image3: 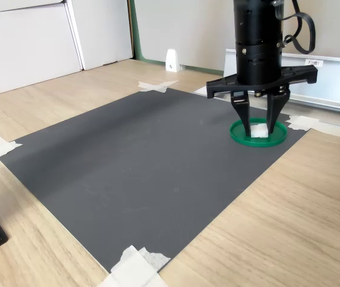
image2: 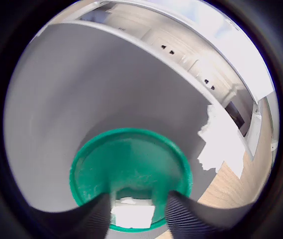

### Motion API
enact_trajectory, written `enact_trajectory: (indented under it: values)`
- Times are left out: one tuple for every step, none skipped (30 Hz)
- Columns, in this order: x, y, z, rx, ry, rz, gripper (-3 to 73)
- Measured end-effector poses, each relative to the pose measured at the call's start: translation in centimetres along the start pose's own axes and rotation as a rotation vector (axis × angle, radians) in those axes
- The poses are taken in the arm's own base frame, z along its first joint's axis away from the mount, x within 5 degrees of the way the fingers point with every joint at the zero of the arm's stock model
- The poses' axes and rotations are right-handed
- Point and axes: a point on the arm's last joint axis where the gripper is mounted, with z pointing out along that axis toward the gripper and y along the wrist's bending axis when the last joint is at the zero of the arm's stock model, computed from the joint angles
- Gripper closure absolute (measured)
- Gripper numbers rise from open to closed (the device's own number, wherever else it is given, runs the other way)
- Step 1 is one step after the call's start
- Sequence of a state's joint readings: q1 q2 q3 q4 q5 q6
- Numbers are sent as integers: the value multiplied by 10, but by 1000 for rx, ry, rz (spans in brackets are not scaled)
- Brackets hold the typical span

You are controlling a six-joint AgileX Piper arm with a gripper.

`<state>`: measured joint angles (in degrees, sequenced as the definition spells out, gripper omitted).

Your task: Grasp a white terminal and put it on the green lid.

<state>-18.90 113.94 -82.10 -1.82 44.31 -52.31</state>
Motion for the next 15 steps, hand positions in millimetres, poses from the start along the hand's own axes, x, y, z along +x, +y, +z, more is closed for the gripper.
enact_trajectory:
  values:
    - [0, 0, 0, -1, -1, 13, 139]
    - [0, 0, 0, -2, -2, 22, 95]
    - [0, 1, -1, -5, -4, 31, 57]
    - [-1, 1, -4, -7, -10, 40, 32]
    - [-1, 1, -9, -10, -20, 54, 8]
    - [-2, 1, -18, -7, -36, 69, -7]
    - [-4, 1, -29, 2, -62, 87, -14]
    - [-5, 1, -44, 14, -94, 108, -16]
    - [-6, 1, -61, 31, -132, 128, -13]
    - [-7, 3, -80, 47, -171, 148, -4]
    - [-7, 4, -100, 65, -209, 164, 11]
    - [-6, 8, -121, 84, -250, 176, 33]
    - [-5, 11, -138, 99, -281, 184, 56]
    - [-2, 15, -158, 121, -322, 195, 94]
    - [1, 21, -178, 144, -365, 204, 141]
